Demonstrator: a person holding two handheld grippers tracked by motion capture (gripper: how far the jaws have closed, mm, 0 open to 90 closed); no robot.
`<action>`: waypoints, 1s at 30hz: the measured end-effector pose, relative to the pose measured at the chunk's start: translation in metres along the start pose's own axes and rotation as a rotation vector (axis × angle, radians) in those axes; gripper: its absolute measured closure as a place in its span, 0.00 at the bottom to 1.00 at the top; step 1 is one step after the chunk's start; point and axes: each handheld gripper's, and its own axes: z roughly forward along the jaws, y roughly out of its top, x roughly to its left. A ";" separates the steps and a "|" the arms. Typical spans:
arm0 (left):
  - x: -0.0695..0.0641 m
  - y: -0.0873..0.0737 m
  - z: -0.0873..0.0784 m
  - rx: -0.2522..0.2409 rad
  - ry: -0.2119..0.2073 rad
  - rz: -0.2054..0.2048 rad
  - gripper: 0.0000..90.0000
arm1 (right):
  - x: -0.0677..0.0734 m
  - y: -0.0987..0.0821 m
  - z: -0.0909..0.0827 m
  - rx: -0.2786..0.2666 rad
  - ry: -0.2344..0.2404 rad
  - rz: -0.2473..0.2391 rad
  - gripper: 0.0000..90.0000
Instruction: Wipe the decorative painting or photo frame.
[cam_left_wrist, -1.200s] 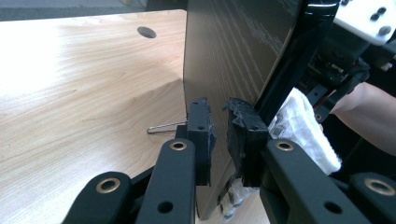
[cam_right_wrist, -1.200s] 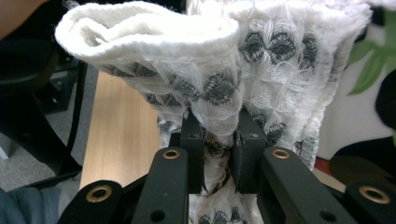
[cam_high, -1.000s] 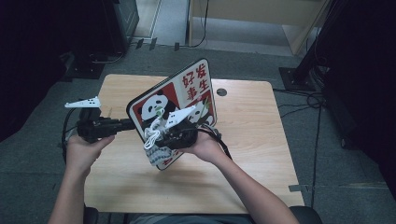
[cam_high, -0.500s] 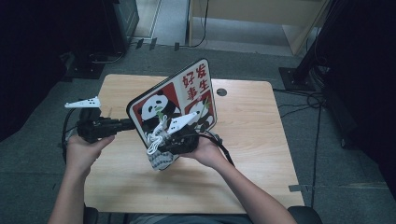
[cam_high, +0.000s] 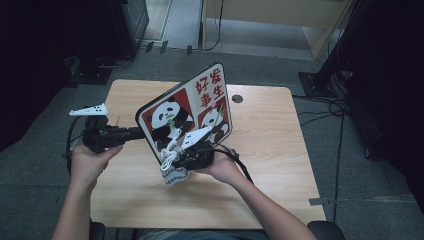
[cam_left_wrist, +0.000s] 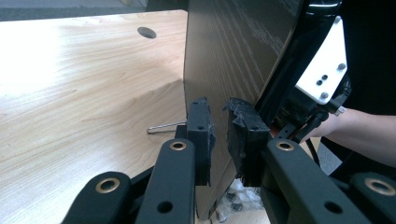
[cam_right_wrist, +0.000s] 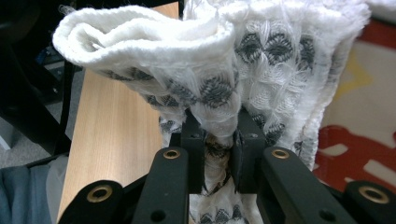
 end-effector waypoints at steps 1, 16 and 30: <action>0.000 0.000 0.000 0.000 0.001 0.000 0.88 | 0.000 -0.001 0.000 0.004 0.001 0.003 0.88; 0.000 0.000 0.000 0.004 0.001 0.002 0.88 | -0.001 -0.014 0.007 0.002 0.001 -0.020 0.88; 0.001 0.000 -0.001 0.002 -0.002 -0.001 0.86 | -0.002 -0.020 0.010 0.052 0.009 0.018 0.88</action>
